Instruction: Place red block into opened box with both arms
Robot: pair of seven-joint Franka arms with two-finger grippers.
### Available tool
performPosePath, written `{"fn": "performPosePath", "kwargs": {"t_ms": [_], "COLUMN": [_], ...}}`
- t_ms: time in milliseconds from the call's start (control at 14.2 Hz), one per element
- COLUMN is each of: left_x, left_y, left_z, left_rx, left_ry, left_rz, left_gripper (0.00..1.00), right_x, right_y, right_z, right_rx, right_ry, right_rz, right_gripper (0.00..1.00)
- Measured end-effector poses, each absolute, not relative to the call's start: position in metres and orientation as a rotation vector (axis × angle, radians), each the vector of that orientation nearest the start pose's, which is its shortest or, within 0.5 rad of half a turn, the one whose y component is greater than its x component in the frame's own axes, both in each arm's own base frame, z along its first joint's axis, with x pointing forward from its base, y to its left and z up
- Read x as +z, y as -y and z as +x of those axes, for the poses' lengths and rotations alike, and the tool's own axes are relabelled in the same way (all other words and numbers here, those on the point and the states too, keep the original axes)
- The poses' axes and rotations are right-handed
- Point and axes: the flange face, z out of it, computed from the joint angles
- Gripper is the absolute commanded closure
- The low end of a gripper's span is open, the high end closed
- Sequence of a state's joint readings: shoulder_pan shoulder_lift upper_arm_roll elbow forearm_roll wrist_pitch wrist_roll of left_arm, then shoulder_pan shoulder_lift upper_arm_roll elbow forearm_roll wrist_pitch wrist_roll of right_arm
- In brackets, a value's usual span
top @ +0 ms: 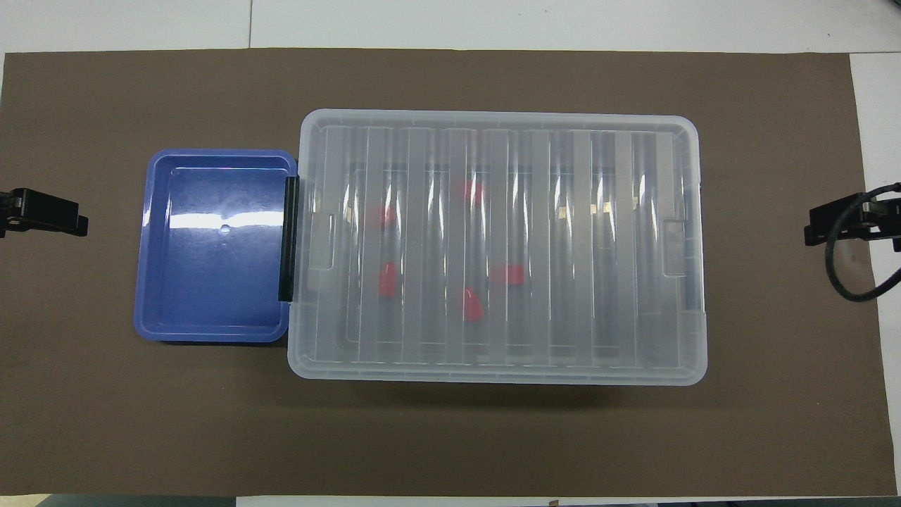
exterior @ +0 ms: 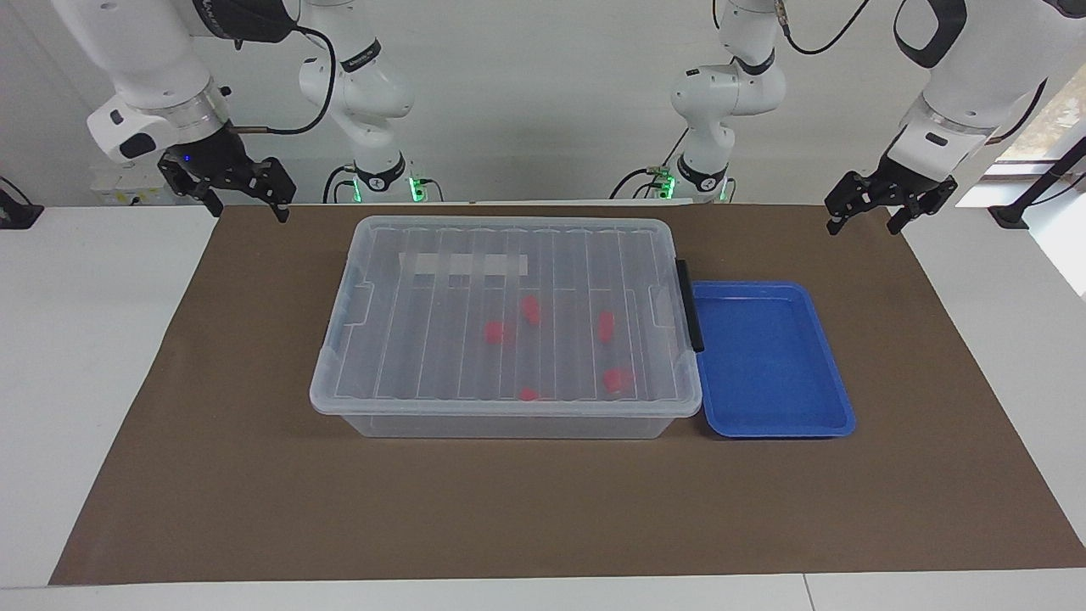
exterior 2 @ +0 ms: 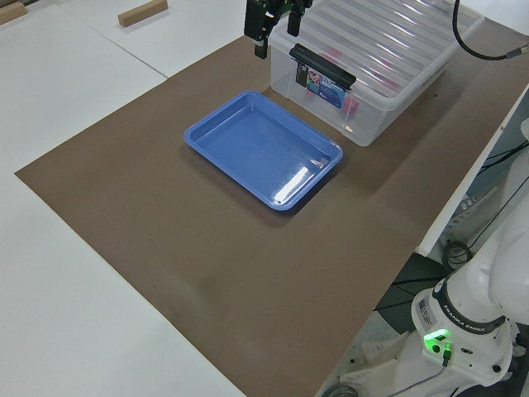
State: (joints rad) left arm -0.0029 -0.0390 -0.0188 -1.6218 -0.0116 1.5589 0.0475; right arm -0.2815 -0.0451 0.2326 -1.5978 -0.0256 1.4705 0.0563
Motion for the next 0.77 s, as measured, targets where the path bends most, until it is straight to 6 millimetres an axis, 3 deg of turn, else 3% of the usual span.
{"fn": "performPosePath", "kwargs": {"t_ms": [772], "left_x": [0.621], "left_y": [0.013], "left_z": [0.540], "left_rx": [0.038], "left_ry": [-0.109], "left_rz": [-3.151], "left_gripper": [0.00], "right_x": [0.613], "right_y": [0.019], "right_z": [0.540], "right_rx": [0.192], "right_ry": [-0.135], "right_rz": [-3.160], "right_gripper": [0.00]}}
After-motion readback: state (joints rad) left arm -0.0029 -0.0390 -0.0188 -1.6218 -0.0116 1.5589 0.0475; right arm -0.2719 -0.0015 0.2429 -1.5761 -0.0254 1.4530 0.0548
